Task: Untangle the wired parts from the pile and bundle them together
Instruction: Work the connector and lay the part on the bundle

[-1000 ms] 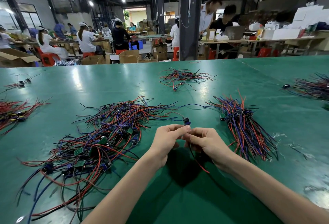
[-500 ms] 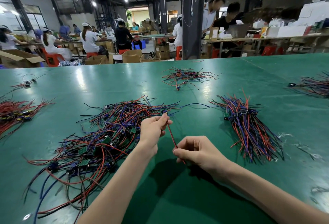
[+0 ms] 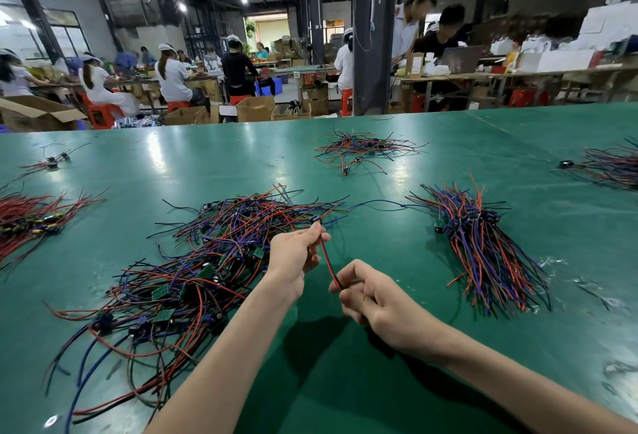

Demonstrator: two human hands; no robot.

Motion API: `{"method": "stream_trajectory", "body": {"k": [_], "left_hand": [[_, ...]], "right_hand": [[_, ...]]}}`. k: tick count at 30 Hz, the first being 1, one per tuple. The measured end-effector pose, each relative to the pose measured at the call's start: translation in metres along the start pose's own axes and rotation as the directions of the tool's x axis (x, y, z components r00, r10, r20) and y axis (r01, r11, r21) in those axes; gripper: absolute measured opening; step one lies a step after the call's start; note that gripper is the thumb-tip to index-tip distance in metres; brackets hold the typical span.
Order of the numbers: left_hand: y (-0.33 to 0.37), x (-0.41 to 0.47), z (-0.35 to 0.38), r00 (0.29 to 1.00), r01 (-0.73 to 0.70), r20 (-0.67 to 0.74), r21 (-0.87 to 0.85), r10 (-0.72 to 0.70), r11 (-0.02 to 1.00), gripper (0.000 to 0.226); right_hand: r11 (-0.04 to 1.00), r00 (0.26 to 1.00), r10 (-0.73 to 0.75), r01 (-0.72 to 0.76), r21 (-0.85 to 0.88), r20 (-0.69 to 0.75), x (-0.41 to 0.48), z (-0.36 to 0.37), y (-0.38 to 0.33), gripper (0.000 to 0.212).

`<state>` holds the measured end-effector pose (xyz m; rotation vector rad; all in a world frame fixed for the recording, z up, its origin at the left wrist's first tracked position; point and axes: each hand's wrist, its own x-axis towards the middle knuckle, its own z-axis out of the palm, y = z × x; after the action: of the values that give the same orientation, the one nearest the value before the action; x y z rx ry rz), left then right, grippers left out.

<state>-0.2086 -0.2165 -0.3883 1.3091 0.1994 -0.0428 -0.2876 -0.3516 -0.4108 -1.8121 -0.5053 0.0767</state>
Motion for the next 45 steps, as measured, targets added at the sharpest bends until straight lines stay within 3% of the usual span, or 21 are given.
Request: {"method": "stream_trajectory", "body": {"k": [7, 13, 21, 27, 31, 37, 41, 45], "left_hand": [[-0.001, 0.0, 0.0, 0.996, 0.084, 0.04, -0.073, -0.081, 0.994, 0.017], [-0.002, 0.0, 0.001, 0.993, 0.108, 0.059, -0.091, -0.103, 0.99, 0.016], [-0.004, -0.001, 0.0, 0.991, 0.117, 0.077, -0.108, -0.109, 0.987, 0.016], [-0.003, -0.002, 0.003, 0.995, 0.064, 0.082, -0.063, -0.059, 0.996, 0.015], [-0.007, -0.011, 0.011, 0.99, 0.023, 0.141, -0.043, -0.017, 0.999, 0.015], [-0.022, -0.027, 0.024, 0.958, 0.006, 0.287, -0.036, 0.004, 0.999, 0.014], [-0.033, -0.026, 0.028, 0.95, -0.069, 0.304, -0.001, 0.066, 0.998, 0.017], [-0.041, -0.025, 0.026, 0.931, -0.261, 0.305, 0.17, 0.201, 0.95, 0.03]], "right_hand": [[0.995, 0.997, -0.057, 0.06, -0.077, 0.044, -0.001, -0.008, -0.003, 0.009], [0.999, 0.999, -0.02, 0.021, -0.037, 0.031, 0.001, -0.009, -0.002, 0.014], [1.0, 0.991, 0.009, -0.007, -0.017, 0.13, 0.0, -0.014, -0.004, 0.015], [0.987, 0.932, 0.088, -0.129, 0.097, 0.351, 0.002, -0.029, -0.007, 0.008], [0.924, 0.878, 0.162, -0.295, 0.243, 0.45, 0.005, -0.041, -0.01, 0.026], [0.898, 0.965, 0.249, -0.261, 0.353, 0.079, 0.013, -0.044, -0.007, 0.038], [0.913, 0.948, 0.285, -0.224, 0.342, -0.14, 0.016, -0.044, 0.0, 0.012], [0.939, 0.913, 0.298, -0.227, 0.259, -0.279, 0.022, -0.057, 0.001, 0.015]]}}
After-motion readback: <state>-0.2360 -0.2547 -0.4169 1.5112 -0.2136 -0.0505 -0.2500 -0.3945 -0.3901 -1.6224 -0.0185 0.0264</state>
